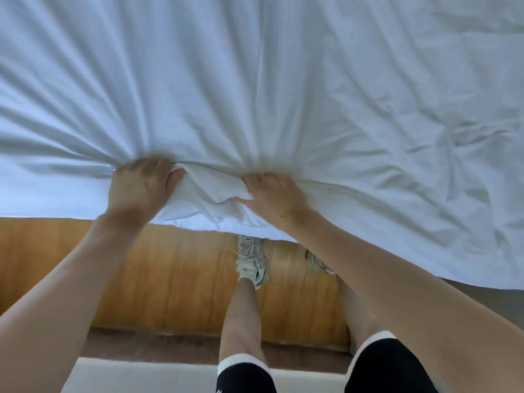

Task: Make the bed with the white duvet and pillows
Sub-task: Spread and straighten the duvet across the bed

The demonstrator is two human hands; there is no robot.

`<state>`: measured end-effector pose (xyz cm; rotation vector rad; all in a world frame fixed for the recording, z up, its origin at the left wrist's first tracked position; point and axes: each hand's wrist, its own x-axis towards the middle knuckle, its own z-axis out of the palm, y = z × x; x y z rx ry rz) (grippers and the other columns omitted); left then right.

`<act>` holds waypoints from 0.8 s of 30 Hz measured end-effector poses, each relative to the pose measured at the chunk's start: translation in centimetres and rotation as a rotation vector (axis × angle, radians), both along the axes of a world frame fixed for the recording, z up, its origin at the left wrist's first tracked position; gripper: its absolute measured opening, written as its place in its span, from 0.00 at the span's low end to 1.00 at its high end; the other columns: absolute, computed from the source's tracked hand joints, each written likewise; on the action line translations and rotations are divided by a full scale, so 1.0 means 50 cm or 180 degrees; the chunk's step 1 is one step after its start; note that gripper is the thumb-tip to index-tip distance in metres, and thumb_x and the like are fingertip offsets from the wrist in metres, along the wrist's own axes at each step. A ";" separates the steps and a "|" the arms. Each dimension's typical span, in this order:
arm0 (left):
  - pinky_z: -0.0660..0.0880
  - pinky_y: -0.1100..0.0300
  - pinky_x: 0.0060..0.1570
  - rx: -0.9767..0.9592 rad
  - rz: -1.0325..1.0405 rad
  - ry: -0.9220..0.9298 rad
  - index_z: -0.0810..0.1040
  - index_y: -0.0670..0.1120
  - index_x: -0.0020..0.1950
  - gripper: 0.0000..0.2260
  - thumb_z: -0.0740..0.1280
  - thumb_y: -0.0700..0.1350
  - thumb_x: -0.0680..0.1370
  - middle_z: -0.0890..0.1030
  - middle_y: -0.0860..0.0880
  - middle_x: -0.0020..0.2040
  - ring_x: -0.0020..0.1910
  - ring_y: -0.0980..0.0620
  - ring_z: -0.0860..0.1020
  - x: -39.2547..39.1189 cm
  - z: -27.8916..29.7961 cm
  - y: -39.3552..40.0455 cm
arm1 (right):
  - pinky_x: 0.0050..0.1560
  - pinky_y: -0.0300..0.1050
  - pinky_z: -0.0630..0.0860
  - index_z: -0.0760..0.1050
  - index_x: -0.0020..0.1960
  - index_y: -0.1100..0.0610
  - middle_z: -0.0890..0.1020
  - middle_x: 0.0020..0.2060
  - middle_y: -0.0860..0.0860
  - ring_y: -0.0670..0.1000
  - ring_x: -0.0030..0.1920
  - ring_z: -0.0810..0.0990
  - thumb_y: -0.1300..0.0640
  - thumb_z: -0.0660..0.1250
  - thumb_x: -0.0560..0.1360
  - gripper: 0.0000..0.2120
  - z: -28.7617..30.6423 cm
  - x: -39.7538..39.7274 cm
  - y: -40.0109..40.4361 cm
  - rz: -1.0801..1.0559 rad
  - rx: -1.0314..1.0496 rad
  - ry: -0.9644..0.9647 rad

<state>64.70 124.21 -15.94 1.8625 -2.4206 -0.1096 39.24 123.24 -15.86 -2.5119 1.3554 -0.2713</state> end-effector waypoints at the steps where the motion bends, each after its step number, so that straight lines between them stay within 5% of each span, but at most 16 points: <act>1: 0.69 0.53 0.23 -0.0027 0.0028 0.0038 0.76 0.40 0.40 0.20 0.55 0.51 0.83 0.76 0.41 0.29 0.27 0.40 0.76 0.005 0.012 0.015 | 0.20 0.36 0.64 0.74 0.32 0.59 0.75 0.21 0.51 0.53 0.20 0.75 0.42 0.81 0.59 0.23 0.014 0.002 0.012 0.0011 0.0042 -0.0066; 7: 0.57 0.59 0.27 -0.0148 -0.0190 0.0230 0.68 0.41 0.32 0.21 0.58 0.49 0.83 0.69 0.43 0.26 0.25 0.42 0.71 0.056 0.112 0.087 | 0.23 0.40 0.68 0.77 0.37 0.60 0.77 0.26 0.51 0.54 0.25 0.76 0.42 0.73 0.68 0.20 0.059 0.015 0.089 0.0142 0.0278 -0.0398; 11: 0.73 0.50 0.31 0.0917 -0.0246 -0.0133 0.73 0.39 0.37 0.20 0.58 0.55 0.77 0.74 0.40 0.32 0.33 0.38 0.76 0.033 0.089 0.091 | 0.36 0.46 0.74 0.77 0.49 0.63 0.80 0.37 0.57 0.58 0.36 0.79 0.40 0.78 0.62 0.29 0.021 0.007 0.088 0.0731 0.0562 0.0383; 13: 0.75 0.48 0.35 0.1238 0.0096 -0.0029 0.72 0.39 0.38 0.19 0.57 0.56 0.73 0.75 0.41 0.34 0.36 0.38 0.76 0.001 0.080 0.100 | 0.44 0.49 0.73 0.76 0.55 0.62 0.79 0.43 0.57 0.59 0.43 0.78 0.36 0.69 0.69 0.30 0.017 0.000 0.090 0.0770 0.0779 0.0417; 17: 0.74 0.47 0.38 0.0733 0.0425 0.0426 0.75 0.38 0.49 0.17 0.61 0.53 0.76 0.77 0.39 0.46 0.44 0.37 0.75 -0.083 0.067 0.106 | 0.53 0.51 0.69 0.78 0.57 0.58 0.78 0.51 0.56 0.58 0.51 0.76 0.41 0.57 0.77 0.23 0.043 -0.033 0.074 0.0280 0.0577 -0.0084; 21: 0.68 0.43 0.63 0.0265 0.0309 0.0558 0.69 0.38 0.67 0.19 0.60 0.48 0.81 0.70 0.33 0.67 0.64 0.33 0.69 -0.195 0.046 0.068 | 0.67 0.57 0.66 0.70 0.70 0.60 0.72 0.67 0.63 0.62 0.67 0.69 0.46 0.59 0.79 0.24 0.036 -0.154 0.030 -0.0624 0.0057 0.0221; 24: 0.61 0.41 0.70 0.0185 0.0040 0.0710 0.64 0.40 0.74 0.23 0.61 0.49 0.81 0.63 0.31 0.72 0.71 0.32 0.62 -0.316 0.030 0.022 | 0.73 0.59 0.56 0.63 0.75 0.57 0.63 0.73 0.64 0.64 0.73 0.61 0.45 0.57 0.80 0.27 0.032 -0.292 0.004 -0.1199 0.0175 0.0604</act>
